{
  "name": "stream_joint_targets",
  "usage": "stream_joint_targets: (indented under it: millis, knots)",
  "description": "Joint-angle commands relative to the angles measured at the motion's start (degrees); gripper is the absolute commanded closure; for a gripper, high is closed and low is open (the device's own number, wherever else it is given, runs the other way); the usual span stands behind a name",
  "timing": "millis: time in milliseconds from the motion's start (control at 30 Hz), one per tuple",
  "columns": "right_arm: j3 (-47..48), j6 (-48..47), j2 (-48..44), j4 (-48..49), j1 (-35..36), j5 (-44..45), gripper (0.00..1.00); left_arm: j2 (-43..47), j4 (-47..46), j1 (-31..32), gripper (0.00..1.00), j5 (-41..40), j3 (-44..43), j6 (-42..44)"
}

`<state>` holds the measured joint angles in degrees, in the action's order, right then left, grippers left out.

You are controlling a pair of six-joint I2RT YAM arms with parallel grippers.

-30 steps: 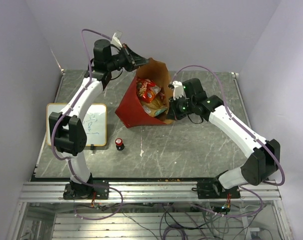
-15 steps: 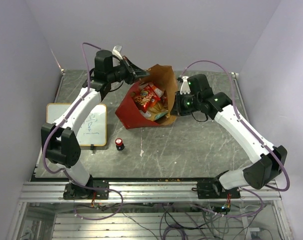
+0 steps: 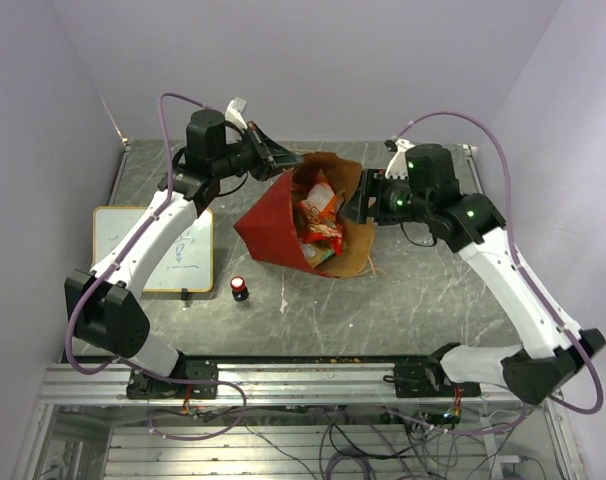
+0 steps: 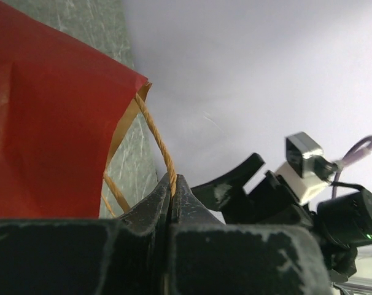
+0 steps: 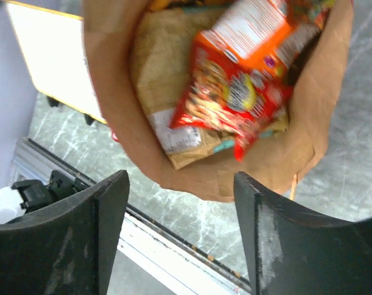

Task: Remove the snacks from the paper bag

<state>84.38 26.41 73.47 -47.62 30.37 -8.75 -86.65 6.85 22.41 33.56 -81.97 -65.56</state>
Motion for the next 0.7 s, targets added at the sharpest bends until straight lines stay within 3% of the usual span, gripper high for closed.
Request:
stream_joint_targets:
  millis: [0,300,433,567,667]
  knots:
    - [-2.67,5.89,-5.41,9.17,-0.05,-4.53,0.26,2.31,1.32,1.16,0.93,-0.80,0.13,0.74]
    - [3.78,7.12,0.61,10.99,-0.05,-3.07,0.20,3.61,2.87,1.58,0.93,-1.41,-0.33,1.63]
    - [4.73,11.99,3.60,15.76,-0.05,-6.97,0.19,4.28,1.47,1.65,0.93,-1.40,0.91,0.79]
    - [-4.96,23.18,1.95,30.00,0.21,-9.87,0.21,4.74,0.88,1.93,0.93,-1.82,1.64,0.39]
    - [-10.82,29.09,1.23,32.76,0.17,-8.96,0.27,4.36,1.17,2.02,0.93,-2.09,1.16,0.36]
